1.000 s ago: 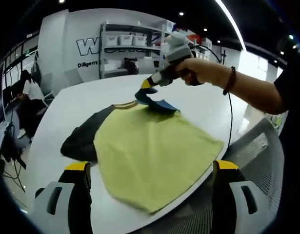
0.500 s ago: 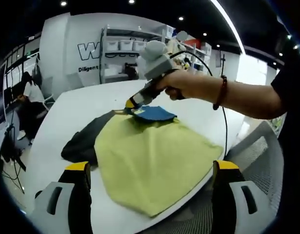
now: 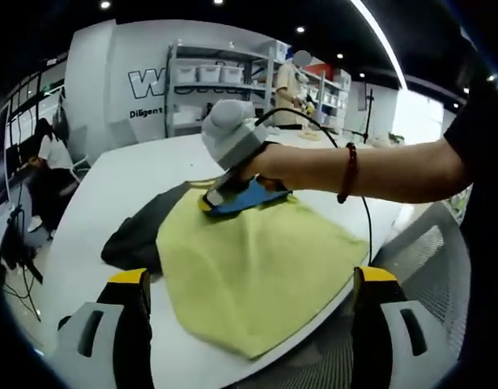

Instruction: Fold the garment on the visible template until the final outline fits inside the template.

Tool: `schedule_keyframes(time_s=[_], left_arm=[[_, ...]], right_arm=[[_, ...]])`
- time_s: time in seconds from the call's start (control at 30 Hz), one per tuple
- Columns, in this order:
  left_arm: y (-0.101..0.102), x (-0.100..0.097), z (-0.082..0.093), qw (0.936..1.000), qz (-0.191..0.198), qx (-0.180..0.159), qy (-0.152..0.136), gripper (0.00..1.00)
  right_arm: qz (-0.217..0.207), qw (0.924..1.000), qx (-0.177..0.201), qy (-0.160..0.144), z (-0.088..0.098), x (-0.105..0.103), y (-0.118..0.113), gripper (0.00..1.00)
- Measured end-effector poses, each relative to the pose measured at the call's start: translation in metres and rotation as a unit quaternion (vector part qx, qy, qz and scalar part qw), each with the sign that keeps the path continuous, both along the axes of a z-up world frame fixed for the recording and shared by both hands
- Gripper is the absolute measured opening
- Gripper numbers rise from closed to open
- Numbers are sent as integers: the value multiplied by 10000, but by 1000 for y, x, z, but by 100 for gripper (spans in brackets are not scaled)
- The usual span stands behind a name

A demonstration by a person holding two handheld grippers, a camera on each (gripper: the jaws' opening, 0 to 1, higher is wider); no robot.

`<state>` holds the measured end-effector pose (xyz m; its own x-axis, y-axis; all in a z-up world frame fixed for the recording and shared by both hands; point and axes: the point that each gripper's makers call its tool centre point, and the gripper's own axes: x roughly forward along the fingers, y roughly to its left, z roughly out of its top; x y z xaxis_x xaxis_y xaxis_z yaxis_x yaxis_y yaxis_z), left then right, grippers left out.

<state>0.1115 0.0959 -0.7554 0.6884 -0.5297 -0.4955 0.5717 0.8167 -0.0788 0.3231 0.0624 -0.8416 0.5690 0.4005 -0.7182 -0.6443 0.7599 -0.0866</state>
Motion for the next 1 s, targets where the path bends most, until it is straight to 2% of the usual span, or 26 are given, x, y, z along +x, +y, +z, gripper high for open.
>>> schedule_keyframes(time_s=[0.23, 0.4, 0.43, 0.63, 0.73, 0.8, 0.9, 1.0], left_arm=[[-1, -1, 0, 10000, -21, -8, 18, 99], [0, -1, -1, 10000, -17, 20, 25, 99], [1, -1, -2, 10000, -10, 29, 28, 99], [1, -1, -2, 10000, -16, 55, 25, 99], [1, -2, -2, 10000, -17, 69, 17, 99], [1, -2, -2, 10000, -20, 79, 9, 99], [2, -2, -3, 9999, -19, 113, 8, 99], [2, -1, -2, 9999, -6, 106, -11, 99]], right_arm=[[73, 9998, 91, 161, -14, -3, 8, 0], [69, 9989, 330, 337, -26, -4, 14, 0], [134, 9982, 527, 265, -22, -4, 19, 0], [262, 9977, 543, 298, -21, -9, 23, 0], [411, 9960, 743, 267, -18, -14, 32, 0], [539, 9939, 875, 396, -18, -22, 37, 0], [444, 9924, 1079, 396, -11, -23, 35, 4], [329, 9922, 1183, 208, 2, -16, 27, 6]])
